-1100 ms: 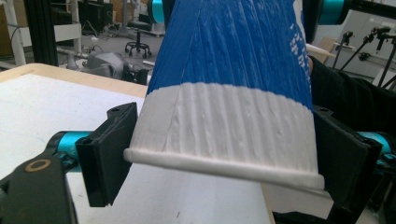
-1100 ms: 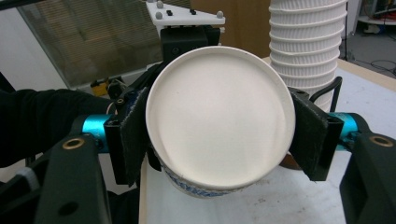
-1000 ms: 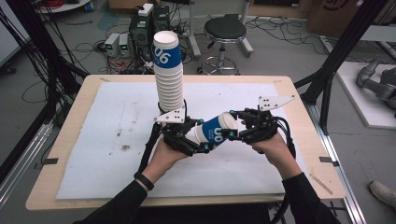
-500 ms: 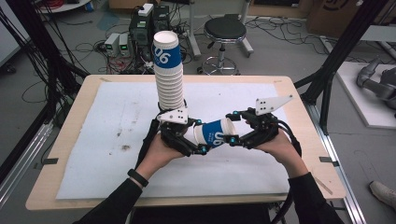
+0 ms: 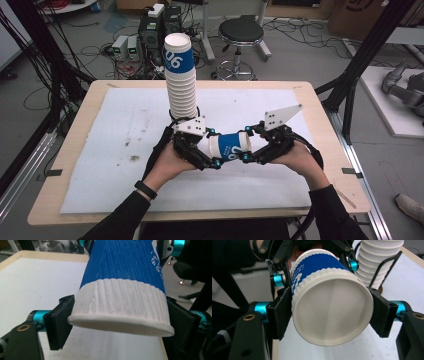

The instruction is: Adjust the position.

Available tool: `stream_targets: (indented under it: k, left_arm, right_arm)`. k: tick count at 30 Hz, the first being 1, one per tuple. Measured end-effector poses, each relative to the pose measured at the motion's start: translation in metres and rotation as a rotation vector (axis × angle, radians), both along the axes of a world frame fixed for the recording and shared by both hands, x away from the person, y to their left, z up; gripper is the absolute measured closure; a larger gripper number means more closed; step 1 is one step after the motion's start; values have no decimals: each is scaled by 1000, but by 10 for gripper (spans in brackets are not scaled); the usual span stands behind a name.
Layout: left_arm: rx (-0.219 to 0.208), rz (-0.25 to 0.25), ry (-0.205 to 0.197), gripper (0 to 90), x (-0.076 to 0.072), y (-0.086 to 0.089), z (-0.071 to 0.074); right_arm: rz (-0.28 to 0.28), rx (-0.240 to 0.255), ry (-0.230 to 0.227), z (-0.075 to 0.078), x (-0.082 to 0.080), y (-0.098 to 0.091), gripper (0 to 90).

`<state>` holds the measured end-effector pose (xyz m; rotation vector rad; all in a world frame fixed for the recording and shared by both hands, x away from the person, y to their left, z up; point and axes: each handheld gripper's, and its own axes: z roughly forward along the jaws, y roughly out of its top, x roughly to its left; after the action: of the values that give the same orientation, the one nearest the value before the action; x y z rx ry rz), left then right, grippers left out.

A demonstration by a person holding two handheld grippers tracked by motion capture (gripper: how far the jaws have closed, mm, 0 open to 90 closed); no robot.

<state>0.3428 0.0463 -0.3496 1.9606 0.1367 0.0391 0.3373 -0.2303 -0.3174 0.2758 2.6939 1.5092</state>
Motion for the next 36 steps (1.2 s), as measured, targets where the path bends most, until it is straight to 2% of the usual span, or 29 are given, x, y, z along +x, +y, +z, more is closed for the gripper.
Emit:
stream_targets:
  k: [2, 3, 5, 9, 12, 16, 21, 24, 28, 34, 36]
  left_arm:
    - [-66, 5, 19, 146, 1, 2, -1]
    - [-89, 15, 30, 129, 1, 3, -2]
    - [-116, 26, 39, 99, 3, 5, -3]
    - [-214, 27, 83, 99, 4, 7, -6]
    - [-259, 17, 114, 99, 7, 10, -7]
    - [-270, 15, 111, 100, 6, 12, -6]
    - [-275, -5, 128, 108, 7, 11, -7]
    - [-283, -16, 115, 165, 6, 12, -6]
    - [-288, -20, 105, 187, 6, 14, -4]
    - [-231, -26, 83, 203, 4, 15, 2]
    - [-195, -30, 66, 204, 4, 15, 4]
  right_arm:
    - [7, 52, 37, -1, 3, -5, 298]
    - [10, 75, 35, -1, 4, -7, 299]
    - [-3, 109, 38, -1, 5, -10, 302]
    - [6, 182, 50, -2, 7, -15, 302]
    - [10, 207, 61, -3, 7, -16, 302]
    - [18, 213, 58, -5, 7, -13, 302]
    - [27, 227, 66, -6, 7, -12, 302]
    - [26, 242, 64, -6, 7, -12, 303]
    - [36, 249, 74, -7, 8, -13, 306]
    - [42, 218, 75, -9, 8, -11, 302]
    - [45, 201, 70, -9, 7, -11, 296]
